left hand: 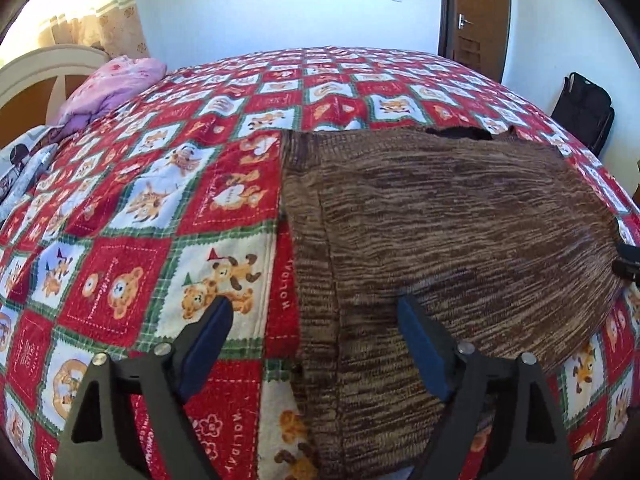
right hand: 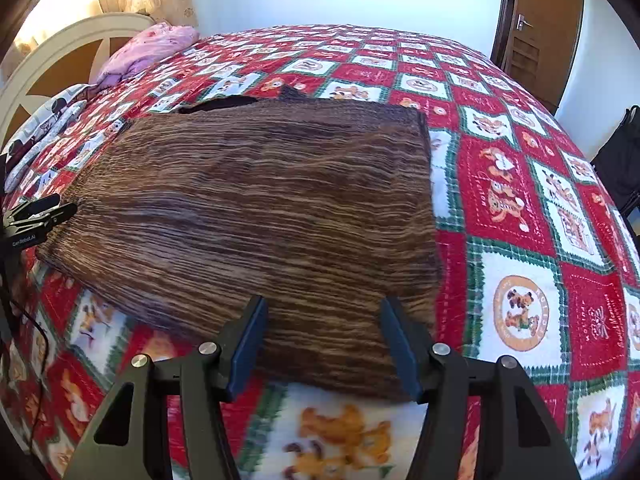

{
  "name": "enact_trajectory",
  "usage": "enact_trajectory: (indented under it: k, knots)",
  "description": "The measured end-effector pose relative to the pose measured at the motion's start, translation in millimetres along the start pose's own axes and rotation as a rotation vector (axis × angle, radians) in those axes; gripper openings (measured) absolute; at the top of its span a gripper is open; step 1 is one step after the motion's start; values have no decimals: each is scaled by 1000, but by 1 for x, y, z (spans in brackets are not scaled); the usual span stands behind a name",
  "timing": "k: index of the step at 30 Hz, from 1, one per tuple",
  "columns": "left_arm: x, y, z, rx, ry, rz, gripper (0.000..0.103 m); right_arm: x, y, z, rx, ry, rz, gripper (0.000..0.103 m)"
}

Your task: Fold small clothes

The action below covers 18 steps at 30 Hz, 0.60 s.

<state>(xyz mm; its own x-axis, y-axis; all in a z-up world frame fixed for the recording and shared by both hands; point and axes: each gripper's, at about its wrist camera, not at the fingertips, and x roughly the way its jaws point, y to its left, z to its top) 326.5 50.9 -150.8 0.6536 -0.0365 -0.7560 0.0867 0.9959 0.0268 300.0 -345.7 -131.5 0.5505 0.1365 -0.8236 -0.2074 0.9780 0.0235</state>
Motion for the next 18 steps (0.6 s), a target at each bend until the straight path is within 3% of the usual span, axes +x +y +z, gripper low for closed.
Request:
enact_trajectory:
  k: [3, 9, 18]
  knots:
    - [-5, 2, -5, 5, 2, -4, 87, -12, 22, 3, -42, -36, 6, 60]
    - [-15, 14, -16, 6, 16, -14, 87, -4, 105, 15, -238, -65, 34, 60]
    - [-40, 70, -32, -28, 12, 22, 87, 6, 219, 11, -508, -126, 95, 60]
